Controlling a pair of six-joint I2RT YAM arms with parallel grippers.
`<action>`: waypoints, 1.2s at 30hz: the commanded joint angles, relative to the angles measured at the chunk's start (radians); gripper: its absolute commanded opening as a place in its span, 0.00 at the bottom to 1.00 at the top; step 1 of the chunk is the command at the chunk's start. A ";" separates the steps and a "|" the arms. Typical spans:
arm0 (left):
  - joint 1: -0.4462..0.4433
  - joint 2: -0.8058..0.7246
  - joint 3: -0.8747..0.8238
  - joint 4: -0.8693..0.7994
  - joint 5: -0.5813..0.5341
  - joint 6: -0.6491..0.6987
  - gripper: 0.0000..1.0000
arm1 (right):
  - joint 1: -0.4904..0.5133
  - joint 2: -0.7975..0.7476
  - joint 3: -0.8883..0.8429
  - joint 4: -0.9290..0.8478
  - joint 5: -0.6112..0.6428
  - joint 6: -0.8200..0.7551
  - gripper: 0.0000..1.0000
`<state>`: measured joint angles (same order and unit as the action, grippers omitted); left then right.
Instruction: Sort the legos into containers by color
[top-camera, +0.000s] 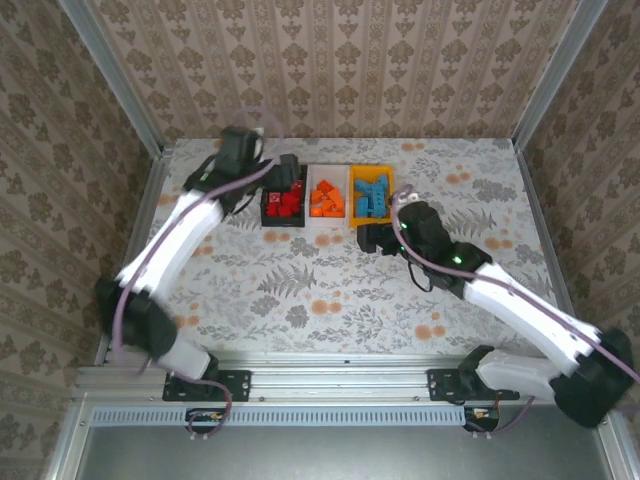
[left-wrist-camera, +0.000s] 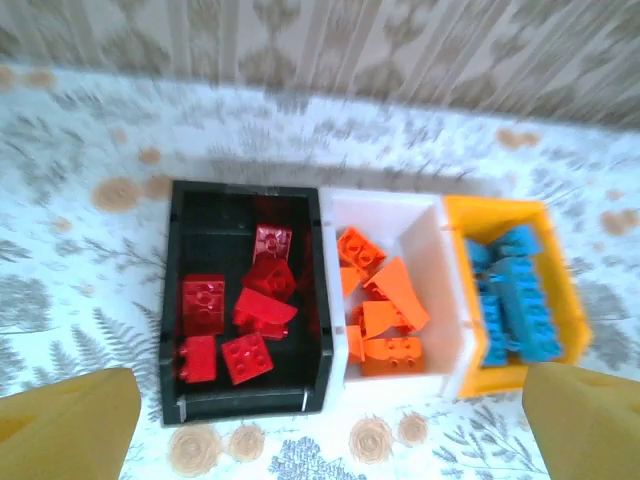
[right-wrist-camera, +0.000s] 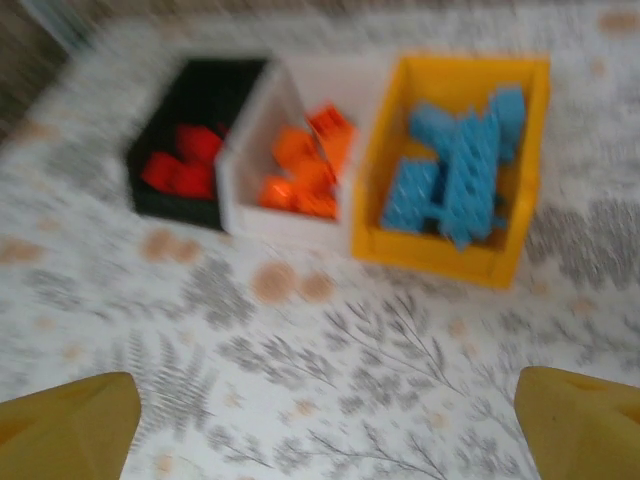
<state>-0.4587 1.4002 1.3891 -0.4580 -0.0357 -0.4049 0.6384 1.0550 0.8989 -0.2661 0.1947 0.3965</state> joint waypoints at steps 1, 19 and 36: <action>-0.054 -0.330 -0.316 0.222 -0.196 0.053 1.00 | 0.035 -0.139 -0.073 0.227 0.045 0.017 1.00; 0.329 -0.720 -1.319 1.097 -0.207 0.372 1.00 | -0.170 -0.020 -0.498 0.902 0.187 -0.375 1.00; 0.475 0.121 -1.012 1.339 0.013 0.403 1.00 | -0.284 0.444 -0.549 1.248 0.228 -0.677 1.00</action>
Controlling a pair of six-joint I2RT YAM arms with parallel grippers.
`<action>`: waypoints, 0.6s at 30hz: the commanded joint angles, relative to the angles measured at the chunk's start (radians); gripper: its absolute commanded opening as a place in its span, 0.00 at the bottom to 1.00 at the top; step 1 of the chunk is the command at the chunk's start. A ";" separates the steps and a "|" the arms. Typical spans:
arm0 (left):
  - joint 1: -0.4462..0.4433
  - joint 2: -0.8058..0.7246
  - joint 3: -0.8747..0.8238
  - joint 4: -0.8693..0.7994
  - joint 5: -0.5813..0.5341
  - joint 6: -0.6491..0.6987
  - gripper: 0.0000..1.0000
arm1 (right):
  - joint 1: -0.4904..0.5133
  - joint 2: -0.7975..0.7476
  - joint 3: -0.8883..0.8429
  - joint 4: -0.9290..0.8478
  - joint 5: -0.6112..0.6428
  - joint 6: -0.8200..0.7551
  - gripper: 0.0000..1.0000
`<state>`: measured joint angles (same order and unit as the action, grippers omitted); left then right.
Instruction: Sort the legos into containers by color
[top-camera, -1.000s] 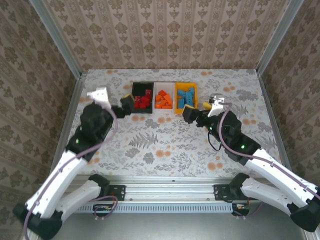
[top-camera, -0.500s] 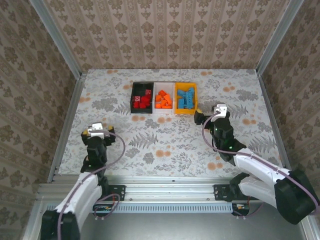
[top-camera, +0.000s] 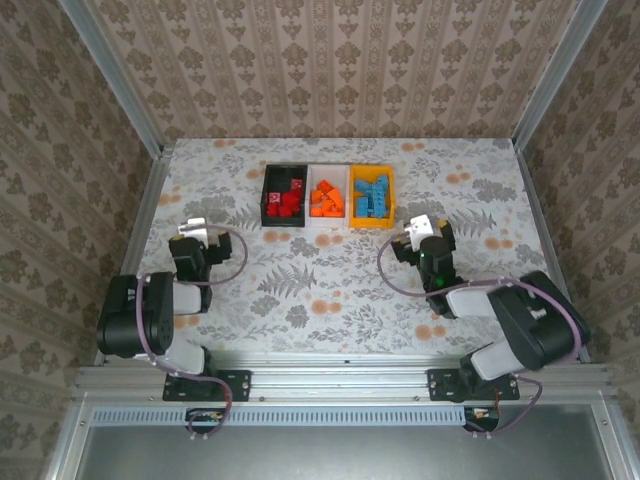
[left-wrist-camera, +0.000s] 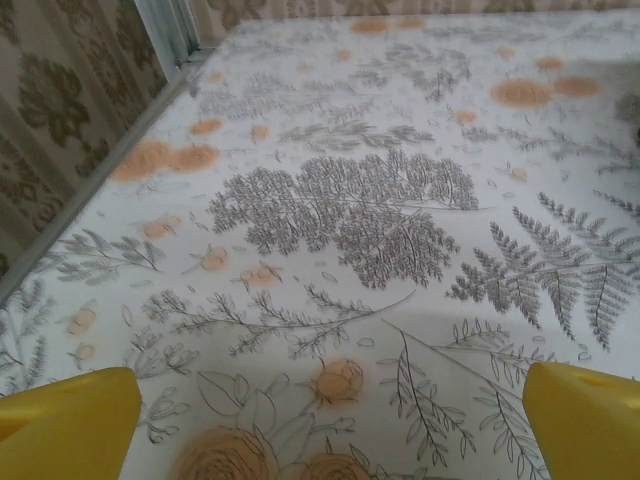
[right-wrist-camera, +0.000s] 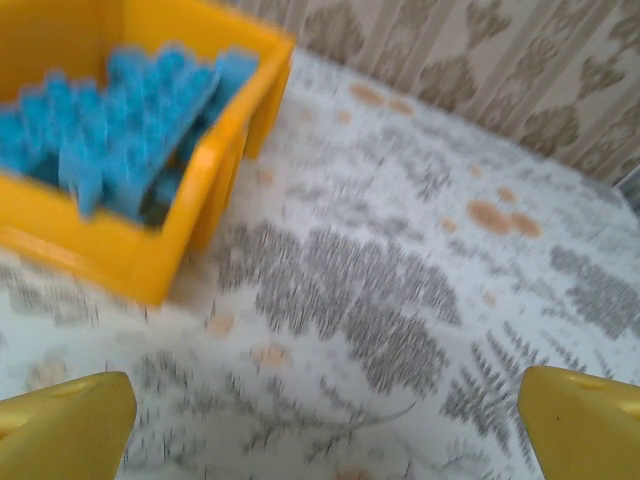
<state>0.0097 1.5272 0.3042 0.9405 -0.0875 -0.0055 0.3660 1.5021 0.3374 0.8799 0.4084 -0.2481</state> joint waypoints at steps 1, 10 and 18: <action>-0.005 0.018 0.085 -0.041 0.079 0.036 1.00 | -0.037 -0.021 0.019 0.058 -0.025 -0.006 1.00; -0.012 0.004 0.095 -0.086 0.075 0.038 1.00 | -0.294 0.041 -0.028 0.206 -0.221 0.253 1.00; -0.026 0.006 0.102 -0.100 0.063 0.053 1.00 | -0.345 0.034 0.071 -0.018 -0.314 0.285 1.00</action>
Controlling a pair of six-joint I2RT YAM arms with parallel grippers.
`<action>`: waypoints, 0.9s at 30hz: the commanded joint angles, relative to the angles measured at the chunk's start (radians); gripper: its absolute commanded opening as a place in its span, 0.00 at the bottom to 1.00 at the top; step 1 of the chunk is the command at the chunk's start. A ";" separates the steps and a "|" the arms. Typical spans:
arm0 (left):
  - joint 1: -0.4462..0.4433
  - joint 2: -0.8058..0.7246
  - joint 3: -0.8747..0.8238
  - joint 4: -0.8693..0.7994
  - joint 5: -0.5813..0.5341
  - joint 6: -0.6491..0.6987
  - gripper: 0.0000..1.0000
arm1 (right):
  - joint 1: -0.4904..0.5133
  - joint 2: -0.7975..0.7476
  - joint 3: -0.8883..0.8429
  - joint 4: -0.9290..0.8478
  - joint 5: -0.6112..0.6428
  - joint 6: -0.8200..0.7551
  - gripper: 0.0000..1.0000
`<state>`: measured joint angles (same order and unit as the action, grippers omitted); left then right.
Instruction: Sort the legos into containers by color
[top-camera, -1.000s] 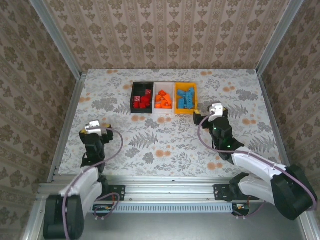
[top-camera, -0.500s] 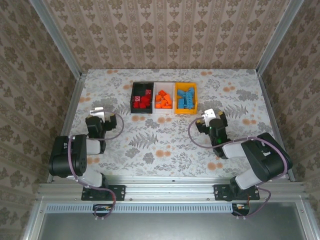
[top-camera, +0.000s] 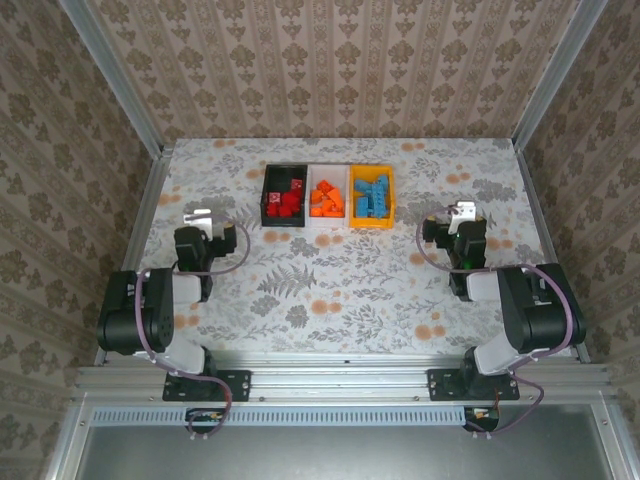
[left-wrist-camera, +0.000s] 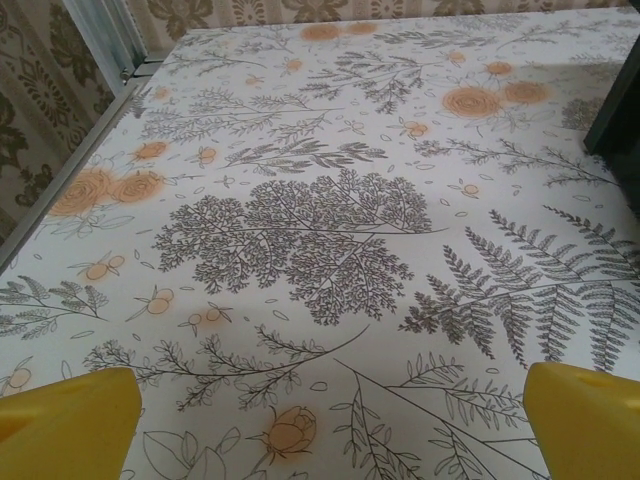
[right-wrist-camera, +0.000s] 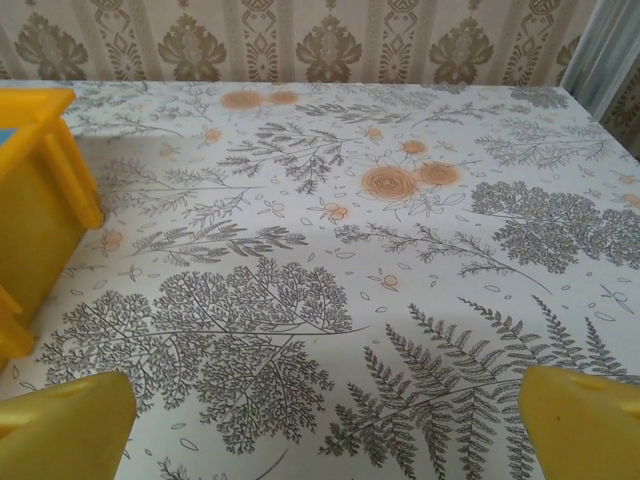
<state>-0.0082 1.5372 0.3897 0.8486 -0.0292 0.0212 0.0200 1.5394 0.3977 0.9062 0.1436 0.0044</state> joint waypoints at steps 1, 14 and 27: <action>-0.009 -0.006 0.017 -0.008 0.006 0.026 1.00 | 0.002 -0.004 0.012 -0.050 -0.050 0.032 1.00; -0.007 -0.006 0.020 -0.013 0.020 0.029 1.00 | 0.002 -0.006 0.007 -0.043 -0.048 0.031 1.00; -0.004 -0.004 0.022 -0.016 0.025 0.028 1.00 | 0.003 -0.006 0.006 -0.040 -0.047 0.031 1.00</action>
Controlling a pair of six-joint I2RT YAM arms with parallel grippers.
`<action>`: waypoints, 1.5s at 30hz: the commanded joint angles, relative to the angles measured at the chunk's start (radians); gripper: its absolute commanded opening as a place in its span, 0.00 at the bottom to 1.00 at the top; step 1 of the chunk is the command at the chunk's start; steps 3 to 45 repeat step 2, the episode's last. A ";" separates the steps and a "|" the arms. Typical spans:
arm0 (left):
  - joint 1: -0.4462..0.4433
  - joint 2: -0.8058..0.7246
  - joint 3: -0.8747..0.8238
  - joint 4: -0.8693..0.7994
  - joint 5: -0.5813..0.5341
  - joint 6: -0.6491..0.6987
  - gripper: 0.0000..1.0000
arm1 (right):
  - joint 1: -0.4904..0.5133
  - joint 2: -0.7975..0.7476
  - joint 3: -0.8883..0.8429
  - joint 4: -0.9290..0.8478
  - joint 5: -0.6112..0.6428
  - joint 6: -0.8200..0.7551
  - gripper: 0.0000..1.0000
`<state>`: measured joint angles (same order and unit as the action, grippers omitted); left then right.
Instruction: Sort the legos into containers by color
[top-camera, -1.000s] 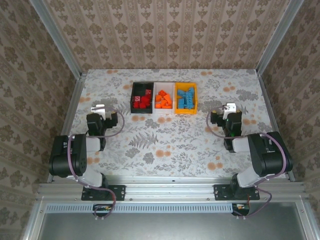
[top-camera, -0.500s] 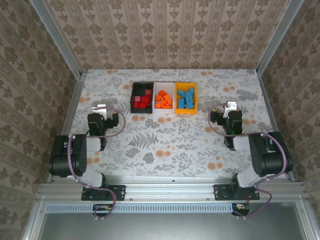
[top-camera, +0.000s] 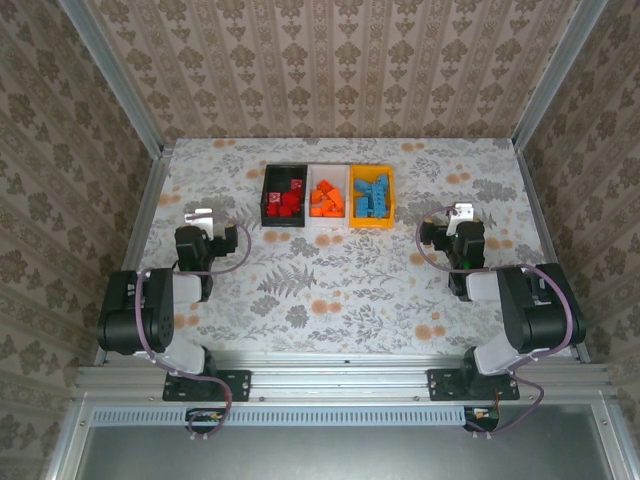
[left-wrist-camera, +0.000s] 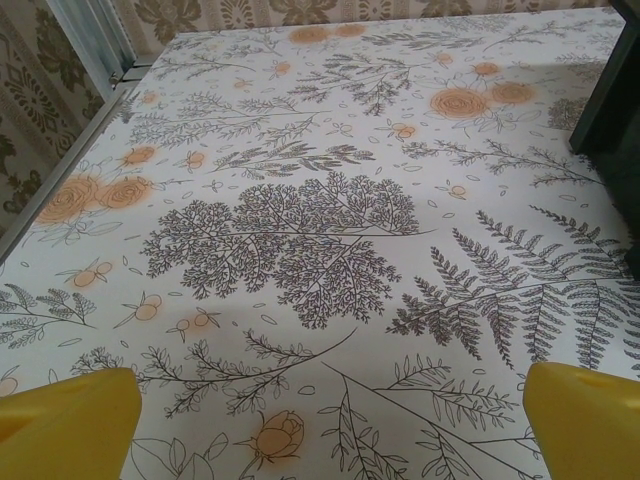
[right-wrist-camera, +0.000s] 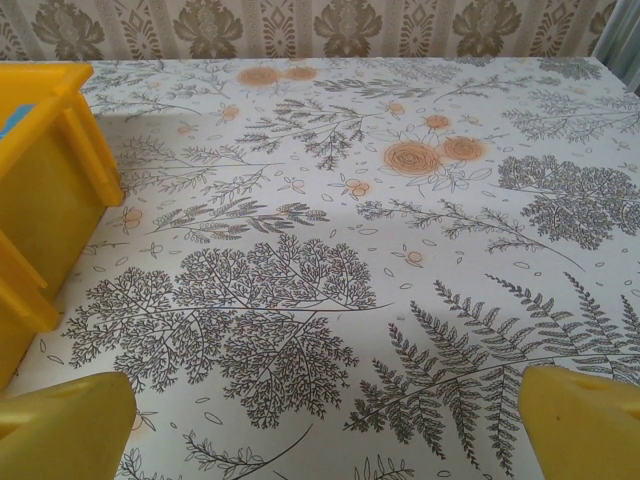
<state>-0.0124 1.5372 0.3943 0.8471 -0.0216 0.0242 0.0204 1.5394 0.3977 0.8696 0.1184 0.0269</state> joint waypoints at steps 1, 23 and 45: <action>-0.001 -0.005 0.015 -0.011 0.017 0.026 1.00 | 0.004 -0.007 0.006 -0.003 -0.022 0.008 1.00; -0.001 -0.005 0.015 -0.010 0.016 0.026 1.00 | 0.003 -0.007 0.005 -0.003 -0.022 0.008 1.00; -0.001 -0.005 0.015 -0.010 0.016 0.026 1.00 | 0.003 -0.007 0.005 -0.003 -0.022 0.008 1.00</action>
